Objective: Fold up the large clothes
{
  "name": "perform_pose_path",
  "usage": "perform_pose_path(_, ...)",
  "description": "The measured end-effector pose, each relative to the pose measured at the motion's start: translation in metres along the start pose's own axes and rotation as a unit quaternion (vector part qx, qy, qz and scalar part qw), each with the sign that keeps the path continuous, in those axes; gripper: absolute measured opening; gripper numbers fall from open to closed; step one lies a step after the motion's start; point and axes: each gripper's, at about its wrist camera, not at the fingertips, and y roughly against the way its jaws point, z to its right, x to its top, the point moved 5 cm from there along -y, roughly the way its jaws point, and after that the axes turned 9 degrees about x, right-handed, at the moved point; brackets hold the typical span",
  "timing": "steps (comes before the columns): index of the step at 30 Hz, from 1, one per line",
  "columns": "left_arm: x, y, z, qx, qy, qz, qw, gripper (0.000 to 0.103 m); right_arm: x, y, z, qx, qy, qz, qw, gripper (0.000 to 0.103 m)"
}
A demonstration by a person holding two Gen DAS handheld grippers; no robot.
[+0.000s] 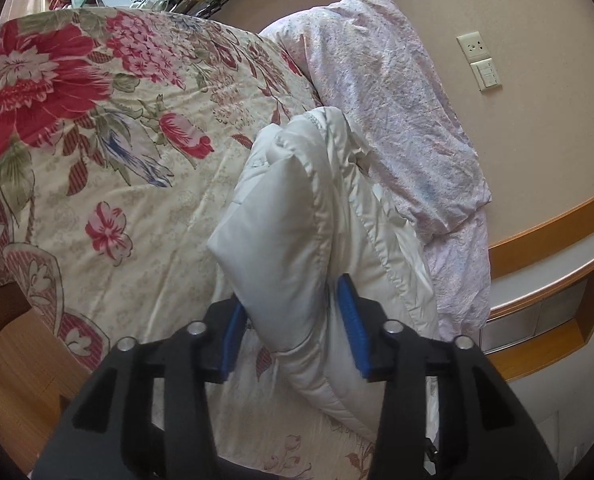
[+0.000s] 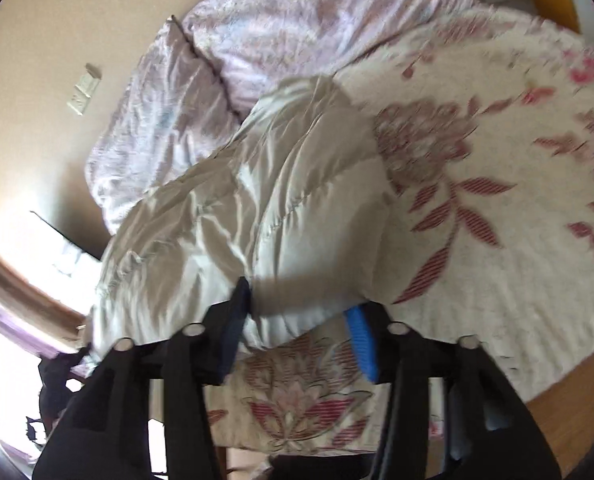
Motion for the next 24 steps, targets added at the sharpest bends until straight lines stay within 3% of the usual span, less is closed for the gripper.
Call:
perform_pose_path(2, 0.000, 0.002, -0.002, 0.001, -0.007, 0.009, 0.9999, 0.073, 0.010, 0.017, -0.016, -0.059, 0.058, 0.066, 0.994, 0.063)
perform_pose_path(4, 0.001, 0.002, -0.003, 0.000, -0.015, 0.010, 0.9998, 0.078, 0.018, 0.022, -0.039, -0.077, 0.109, 0.098, 0.986, 0.063)
perform_pose_path(8, -0.001, -0.001, -0.002, -0.002, -0.017, 0.010, 0.9998, 0.083, 0.016, -0.013, -0.110, -0.030, 0.209, 0.060, 0.976, 0.063)
perform_pose_path(14, -0.010, -0.009, 0.011, -0.010, -0.033, 0.004, 0.9994, 0.085, 0.001, -0.064, -0.183, 0.025, 0.279, 0.013, 0.960, 0.059)
perform_pose_path(16, -0.009, -0.013, 0.013, -0.016, -0.028, -0.001, 0.9995, 0.085, -0.007, -0.078, -0.194, 0.031, 0.287, -0.005, 0.957, 0.045)
perform_pose_path(18, -0.008, -0.015, 0.015, -0.017, -0.027, 0.002, 0.9995, 0.085, -0.013, -0.090, -0.201, 0.029, 0.292, -0.018, 0.956, 0.039)
perform_pose_path(24, -0.004, -0.018, 0.016, -0.015, -0.027, 0.014, 0.9994, 0.085, -0.016, -0.110, -0.206, 0.007, 0.281, -0.018, 0.960, 0.036)
